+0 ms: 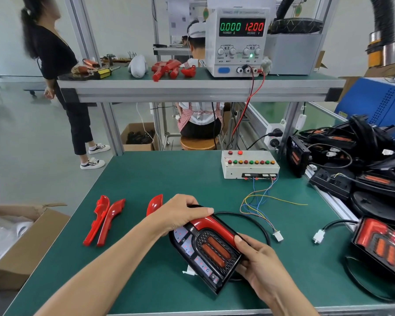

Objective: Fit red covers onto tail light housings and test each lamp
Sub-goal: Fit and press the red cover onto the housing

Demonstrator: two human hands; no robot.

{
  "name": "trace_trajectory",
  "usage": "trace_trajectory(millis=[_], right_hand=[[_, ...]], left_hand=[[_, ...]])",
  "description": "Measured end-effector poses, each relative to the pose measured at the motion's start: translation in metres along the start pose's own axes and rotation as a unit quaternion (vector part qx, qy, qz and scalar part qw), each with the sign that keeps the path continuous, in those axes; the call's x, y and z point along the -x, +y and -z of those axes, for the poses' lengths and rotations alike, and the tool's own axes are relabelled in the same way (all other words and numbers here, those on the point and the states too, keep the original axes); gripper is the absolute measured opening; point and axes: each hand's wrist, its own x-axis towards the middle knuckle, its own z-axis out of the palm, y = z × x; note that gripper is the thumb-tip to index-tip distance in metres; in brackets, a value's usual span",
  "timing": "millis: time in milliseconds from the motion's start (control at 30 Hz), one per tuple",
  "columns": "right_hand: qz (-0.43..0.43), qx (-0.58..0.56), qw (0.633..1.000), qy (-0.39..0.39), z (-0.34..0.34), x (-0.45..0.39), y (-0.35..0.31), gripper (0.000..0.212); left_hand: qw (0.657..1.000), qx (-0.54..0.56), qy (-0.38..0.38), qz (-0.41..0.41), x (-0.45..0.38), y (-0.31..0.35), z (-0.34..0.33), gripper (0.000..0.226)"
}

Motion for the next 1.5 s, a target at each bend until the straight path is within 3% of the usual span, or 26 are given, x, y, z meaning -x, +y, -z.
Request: trace_trajectory(millis=[133,267,433,567,700,800,1067,1300,1400,1500], right_hand=[[0.008,0.013,1.0,0.001,0.0,0.0,0.001,0.02],[0.017,0.032,0.999,-0.007,-0.001,0.001,0.002,0.022],[0.026,0.043,0.999,-0.012,0.0,0.001,0.001,0.027],[0.023,0.036,0.999,-0.006,-0.001,0.001,0.001,0.033],[0.016,0.038,0.999,0.005,0.0,0.0,0.001,0.025],[0.01,0.028,0.999,0.015,0.0,0.001,0.002,0.023],[0.001,0.019,0.999,0.027,0.0,0.002,0.002,0.022],[-0.032,0.043,0.998,0.024,0.0,0.001,-0.004,0.018],[-0.031,0.122,0.992,0.007,0.0,0.001,-0.006,0.014],[0.025,0.287,0.958,0.017,-0.007,-0.003,-0.01,0.02]], left_hand=[[0.998,-0.047,0.027,-0.024,0.0,-0.002,-0.002,0.064],[0.986,-0.126,0.08,-0.074,0.003,-0.005,-0.005,0.079],[0.977,-0.187,0.04,-0.092,0.006,-0.002,0.005,0.086],[0.992,-0.103,-0.038,-0.06,0.008,-0.005,0.012,0.06],[0.997,0.036,-0.067,-0.004,0.016,-0.009,0.009,0.056],[0.982,0.151,-0.1,0.045,0.023,-0.013,0.009,0.054],[0.968,0.225,-0.091,0.067,0.028,-0.01,0.009,0.045],[0.962,0.264,-0.048,0.042,0.029,-0.014,0.004,0.054],[0.957,0.288,0.014,0.016,0.03,-0.017,-0.002,0.058],[0.951,0.304,0.051,0.002,0.029,-0.016,-0.008,0.057]])
